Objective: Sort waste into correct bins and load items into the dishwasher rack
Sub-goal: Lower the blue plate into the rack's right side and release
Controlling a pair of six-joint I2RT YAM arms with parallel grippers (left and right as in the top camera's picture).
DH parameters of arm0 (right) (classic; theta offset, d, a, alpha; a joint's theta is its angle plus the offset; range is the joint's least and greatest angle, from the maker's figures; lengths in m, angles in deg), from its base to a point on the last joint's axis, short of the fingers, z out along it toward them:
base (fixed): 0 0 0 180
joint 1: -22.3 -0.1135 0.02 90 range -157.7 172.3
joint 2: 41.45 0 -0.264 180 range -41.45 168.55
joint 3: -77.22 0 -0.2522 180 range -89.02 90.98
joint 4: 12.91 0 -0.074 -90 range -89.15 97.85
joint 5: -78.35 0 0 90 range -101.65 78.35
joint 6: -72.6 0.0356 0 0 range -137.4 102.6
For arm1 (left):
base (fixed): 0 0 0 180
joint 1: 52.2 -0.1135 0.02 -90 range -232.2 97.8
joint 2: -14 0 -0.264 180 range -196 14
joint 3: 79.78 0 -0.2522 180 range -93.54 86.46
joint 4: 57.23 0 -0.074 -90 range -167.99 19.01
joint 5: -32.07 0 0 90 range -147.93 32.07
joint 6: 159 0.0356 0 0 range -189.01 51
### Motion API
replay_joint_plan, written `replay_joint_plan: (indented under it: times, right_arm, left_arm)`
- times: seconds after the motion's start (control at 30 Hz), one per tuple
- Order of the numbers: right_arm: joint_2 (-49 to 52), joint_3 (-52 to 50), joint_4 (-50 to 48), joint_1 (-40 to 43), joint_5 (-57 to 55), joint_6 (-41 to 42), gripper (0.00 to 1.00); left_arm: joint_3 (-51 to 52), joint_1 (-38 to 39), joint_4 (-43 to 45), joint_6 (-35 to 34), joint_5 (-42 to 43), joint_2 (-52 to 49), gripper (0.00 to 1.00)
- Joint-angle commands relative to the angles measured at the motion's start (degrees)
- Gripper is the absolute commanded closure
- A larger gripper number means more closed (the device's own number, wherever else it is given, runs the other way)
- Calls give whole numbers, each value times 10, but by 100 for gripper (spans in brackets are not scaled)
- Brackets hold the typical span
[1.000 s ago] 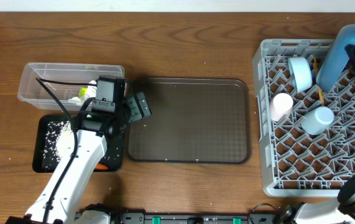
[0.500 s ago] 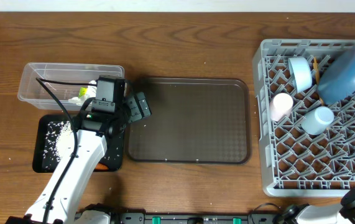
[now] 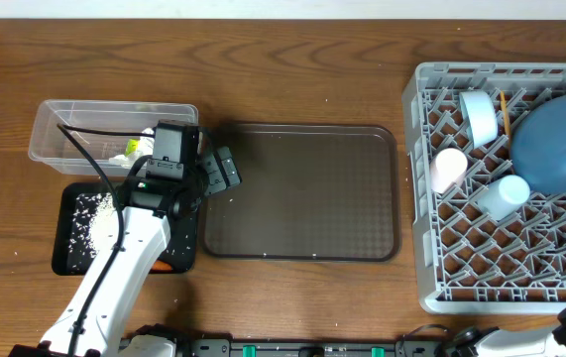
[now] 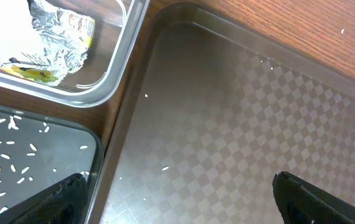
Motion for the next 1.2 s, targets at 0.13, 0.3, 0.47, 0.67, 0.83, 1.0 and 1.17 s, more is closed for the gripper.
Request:
replay_joint_plan:
  times: [0.13,0.3,0.47,0.67,0.83,1.0,1.17]
  right_arm:
    - [-3,1,-157,34,3,171,1]
    - [-3,1,-286,43,-1,255,1]
    - [-3,1,-408,24,11,315,1]
    - [-3,1,-491,-38,12,329,1]
    - [-3,1,-534,-103,27,277,1]
    - [-2,1,-532,-174,53,229,1]
    - [-2,1,-531,-247,50,242,1]
  left_arm:
    - [1,-2,0,2,-7,-2,2]
    - [1,-2,0,2,-7,-2,2]
    - [1,-2,0,2,-7,-2,2]
    - [1,-2,0,2,-7,-2,2]
    - [1,-2,0,2,-7,-2,2]
    - [1,-2,0,2,-7,-2,2]
    - [1,-2,0,2,-7,-2,2]
